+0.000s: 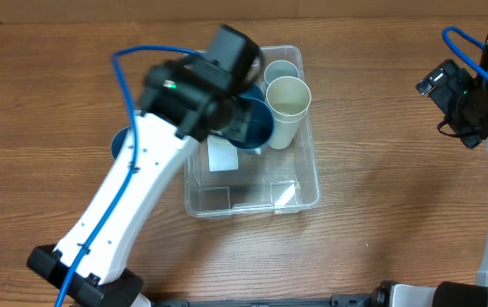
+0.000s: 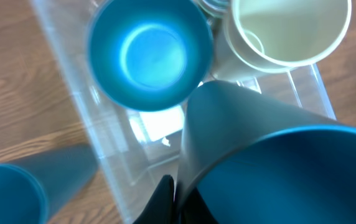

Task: Pack container
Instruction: 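Place the blue cup upright in the bin beside the cream cups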

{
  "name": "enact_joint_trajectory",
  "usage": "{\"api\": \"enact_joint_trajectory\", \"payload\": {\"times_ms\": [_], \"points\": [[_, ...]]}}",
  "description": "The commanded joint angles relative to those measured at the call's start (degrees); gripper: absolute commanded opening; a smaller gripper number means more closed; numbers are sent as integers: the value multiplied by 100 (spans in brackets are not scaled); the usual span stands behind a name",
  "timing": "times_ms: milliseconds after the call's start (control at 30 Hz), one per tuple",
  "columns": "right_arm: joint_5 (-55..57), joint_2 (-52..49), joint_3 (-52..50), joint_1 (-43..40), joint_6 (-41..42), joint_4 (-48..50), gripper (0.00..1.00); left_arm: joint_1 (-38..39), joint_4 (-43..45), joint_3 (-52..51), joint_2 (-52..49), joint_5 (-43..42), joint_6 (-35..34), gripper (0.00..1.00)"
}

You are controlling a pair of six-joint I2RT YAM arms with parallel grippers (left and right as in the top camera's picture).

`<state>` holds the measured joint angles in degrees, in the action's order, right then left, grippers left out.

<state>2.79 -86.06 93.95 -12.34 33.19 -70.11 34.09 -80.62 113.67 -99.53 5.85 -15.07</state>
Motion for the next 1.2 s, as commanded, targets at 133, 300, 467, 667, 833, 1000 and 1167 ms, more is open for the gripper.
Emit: {"api": "enact_joint_trajectory", "payload": {"times_ms": [133,300,467,667,833,1000,1167], "points": [[13,42,24,0,4,13,100,83,1010,-1241,-369,-39,-170,4],[13,42,24,0,4,13,100,83,1436,-1241,-868,-365,-168,4],[13,42,24,0,4,13,100,76,1460,-1180,-901,-396,-188,22],[13,42,24,0,4,13,100,-26,498,-37,-798,-308,-188,62],[13,42,24,0,4,13,100,-334,-1322,1805,-778,623,-195,71],[13,42,24,0,4,15,100,-1314,-1620,1740,-92,520,-236,70],[13,42,24,0,4,13,100,-3163,-1617,251,1019,439,-748,85]]}}
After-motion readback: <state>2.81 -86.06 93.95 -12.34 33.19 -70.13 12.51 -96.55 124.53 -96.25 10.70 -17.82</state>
